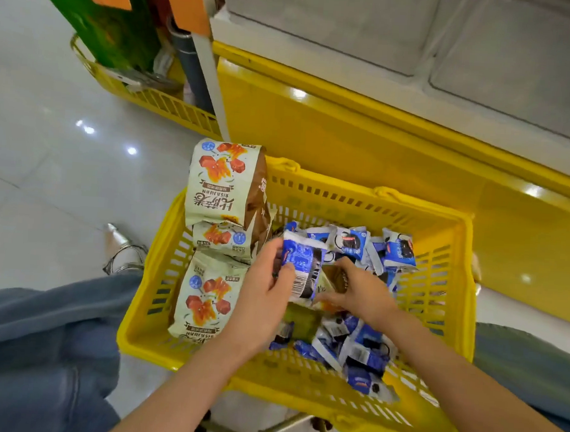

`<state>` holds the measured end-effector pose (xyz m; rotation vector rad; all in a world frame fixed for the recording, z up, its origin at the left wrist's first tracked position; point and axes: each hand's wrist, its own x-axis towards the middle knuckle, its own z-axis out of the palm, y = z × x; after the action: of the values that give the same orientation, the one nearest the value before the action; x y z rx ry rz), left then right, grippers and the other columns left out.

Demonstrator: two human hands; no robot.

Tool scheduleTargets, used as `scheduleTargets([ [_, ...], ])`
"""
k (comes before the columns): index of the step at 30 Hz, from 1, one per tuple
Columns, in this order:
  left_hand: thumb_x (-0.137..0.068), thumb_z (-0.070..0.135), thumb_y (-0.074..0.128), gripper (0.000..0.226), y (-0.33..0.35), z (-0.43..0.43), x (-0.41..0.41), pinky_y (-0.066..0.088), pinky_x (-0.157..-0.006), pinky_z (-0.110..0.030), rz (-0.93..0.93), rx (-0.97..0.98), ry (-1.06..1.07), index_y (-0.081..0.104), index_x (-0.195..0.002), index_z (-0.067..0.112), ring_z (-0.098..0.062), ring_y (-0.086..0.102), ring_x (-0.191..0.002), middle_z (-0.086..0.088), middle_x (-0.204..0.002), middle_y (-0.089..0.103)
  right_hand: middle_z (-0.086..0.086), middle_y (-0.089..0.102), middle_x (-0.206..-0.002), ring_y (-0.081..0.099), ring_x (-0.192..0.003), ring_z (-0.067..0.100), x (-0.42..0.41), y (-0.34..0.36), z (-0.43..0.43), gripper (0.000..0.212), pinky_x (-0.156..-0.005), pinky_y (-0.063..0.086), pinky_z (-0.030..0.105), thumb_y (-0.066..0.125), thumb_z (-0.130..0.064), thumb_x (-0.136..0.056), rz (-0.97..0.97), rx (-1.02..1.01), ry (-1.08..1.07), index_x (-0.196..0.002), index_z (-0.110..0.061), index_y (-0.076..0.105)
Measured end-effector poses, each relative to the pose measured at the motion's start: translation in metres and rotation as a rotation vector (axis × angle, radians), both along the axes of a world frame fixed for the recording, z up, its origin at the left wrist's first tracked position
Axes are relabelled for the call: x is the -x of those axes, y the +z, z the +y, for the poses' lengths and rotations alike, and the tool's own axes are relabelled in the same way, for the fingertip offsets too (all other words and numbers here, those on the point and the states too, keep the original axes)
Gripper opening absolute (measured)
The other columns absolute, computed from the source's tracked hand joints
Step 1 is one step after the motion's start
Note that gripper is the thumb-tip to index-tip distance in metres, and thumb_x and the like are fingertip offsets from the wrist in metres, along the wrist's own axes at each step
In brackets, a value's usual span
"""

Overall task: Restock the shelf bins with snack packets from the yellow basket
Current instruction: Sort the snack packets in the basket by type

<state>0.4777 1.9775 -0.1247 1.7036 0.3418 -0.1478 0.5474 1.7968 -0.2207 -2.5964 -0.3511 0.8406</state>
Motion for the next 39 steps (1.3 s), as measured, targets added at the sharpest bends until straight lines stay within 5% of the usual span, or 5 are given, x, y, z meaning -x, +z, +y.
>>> scheduleTargets([
  [12, -0.100, 0.015, 0.035, 0.022, 0.045, 0.055, 0.029, 0.047, -0.056, -0.006, -0.323, 0.024, 0.461, 0.051, -0.112, 0.023, 0.009, 0.060, -0.074, 0.024, -0.086, 0.065, -0.005, 0.069, -0.106, 0.070, -0.085, 0.009, 0.026, 0.107, 0.062, 0.074, -0.077, 0.058, 0.030, 0.062, -0.065, -0.058, 0.234, -0.757, -0.569, -0.117, -0.023, 0.048],
  [17, -0.097, 0.002, 0.034, 0.023, 0.053, 0.074, 0.035, 0.043, -0.064, -0.002, -0.481, -0.022, 0.629, 0.049, -0.111, 0.012, 0.014, 0.058, -0.080, 0.028, -0.088, 0.063, -0.019, 0.065, -0.094, 0.066, -0.074, -0.007, 0.054, 0.096, 0.123, 0.026, -0.061, 0.050, 0.009, 0.059, -0.054, -0.081, 0.301, -0.728, -0.466, -0.097, -0.036, 0.048],
  [21, -0.097, 0.003, 0.034, 0.022, 0.051, 0.084, 0.040, 0.045, -0.060, -0.004, -0.471, -0.019, 0.631, 0.048, -0.112, 0.011, 0.012, 0.060, -0.081, 0.036, -0.087, 0.060, -0.006, 0.067, -0.110, 0.065, -0.096, 0.009, 0.069, 0.081, 0.156, 0.043, -0.085, 0.052, 0.027, 0.051, -0.056, -0.087, 0.264, -0.561, -0.387, -0.114, -0.022, 0.053],
  [34, -0.095, 0.033, 0.041, 0.014, 0.049, 0.090, 0.041, 0.049, -0.057, -0.010, -0.269, 0.126, 0.501, 0.053, -0.100, 0.036, -0.001, 0.067, -0.081, 0.015, -0.090, 0.069, -0.020, 0.057, -0.097, 0.059, -0.089, 0.002, 0.069, 0.062, 0.121, 0.039, -0.066, 0.047, 0.013, 0.035, -0.059, -0.088, 0.119, -0.601, -0.410, -0.112, -0.030, 0.047],
  [39, -0.080, 0.042, 0.050, 0.027, 0.049, 0.087, 0.034, 0.053, -0.065, -0.016, -0.223, 0.212, 0.396, 0.054, -0.105, 0.034, -0.007, 0.067, -0.091, 0.014, -0.100, 0.069, 0.004, 0.053, -0.130, 0.055, -0.109, 0.015, 0.059, 0.008, 0.076, 0.040, -0.081, 0.044, 0.020, 0.054, -0.028, -0.093, 0.198, -0.269, -0.331, -0.129, -0.014, 0.042],
])
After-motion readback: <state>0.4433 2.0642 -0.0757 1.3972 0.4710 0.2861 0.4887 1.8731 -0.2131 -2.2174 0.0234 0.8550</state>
